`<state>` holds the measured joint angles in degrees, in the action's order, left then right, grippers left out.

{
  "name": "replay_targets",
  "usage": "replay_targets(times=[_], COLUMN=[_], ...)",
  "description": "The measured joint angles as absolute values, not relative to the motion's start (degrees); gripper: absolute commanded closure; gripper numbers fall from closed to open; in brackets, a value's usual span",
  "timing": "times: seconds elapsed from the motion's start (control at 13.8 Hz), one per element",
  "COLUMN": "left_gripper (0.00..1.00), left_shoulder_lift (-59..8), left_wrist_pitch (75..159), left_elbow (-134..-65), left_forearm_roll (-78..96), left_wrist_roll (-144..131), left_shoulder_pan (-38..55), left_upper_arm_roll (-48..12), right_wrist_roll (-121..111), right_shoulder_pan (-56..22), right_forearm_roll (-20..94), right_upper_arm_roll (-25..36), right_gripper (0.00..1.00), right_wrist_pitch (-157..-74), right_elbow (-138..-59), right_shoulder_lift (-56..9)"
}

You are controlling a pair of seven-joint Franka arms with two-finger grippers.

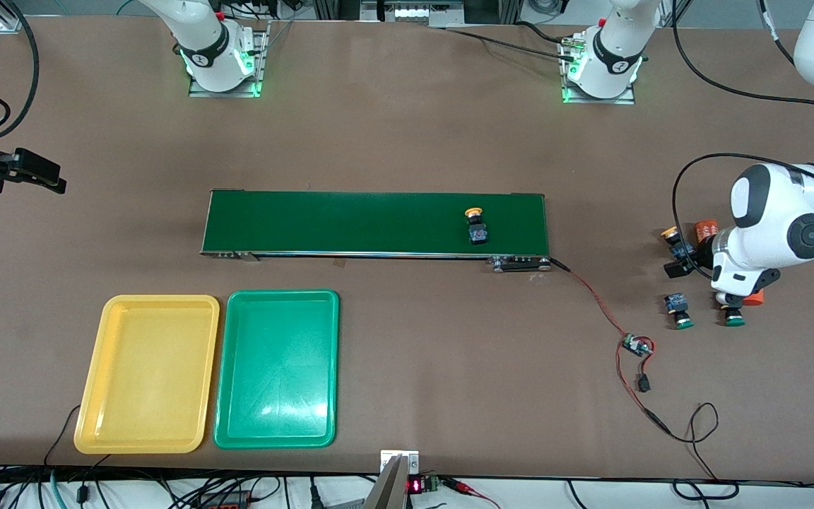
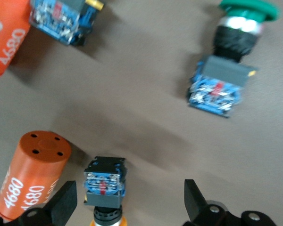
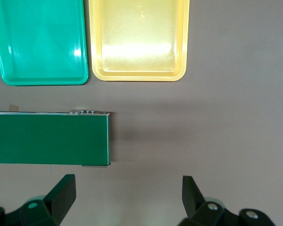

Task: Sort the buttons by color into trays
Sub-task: 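Grasp the second orange-capped button with the left gripper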

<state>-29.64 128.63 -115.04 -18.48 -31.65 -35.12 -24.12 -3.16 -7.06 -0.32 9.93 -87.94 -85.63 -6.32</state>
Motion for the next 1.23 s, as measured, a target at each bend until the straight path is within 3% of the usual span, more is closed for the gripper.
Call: replay_targets(times=[1.23], left_gripper=[0.0], left_shoulder_lift=[-30.81], left_wrist_pitch=[132.43], left_elbow=[-119.35], left_forearm_roll=[-18.49], left_wrist_roll=[-31.52], left_shoulder_pan=[-37.81], left_upper_arm_roll=[-24.17], right_wrist_roll=[-3.16], right_shoulder_pan=[-7.31], right_forearm_roll=[-0.32], right_upper_arm_roll=[9.92], right_gripper=[0.0], right_wrist_pitch=[-89.62], right_elbow=[-85.63], right_shoulder_lift=[-6.33])
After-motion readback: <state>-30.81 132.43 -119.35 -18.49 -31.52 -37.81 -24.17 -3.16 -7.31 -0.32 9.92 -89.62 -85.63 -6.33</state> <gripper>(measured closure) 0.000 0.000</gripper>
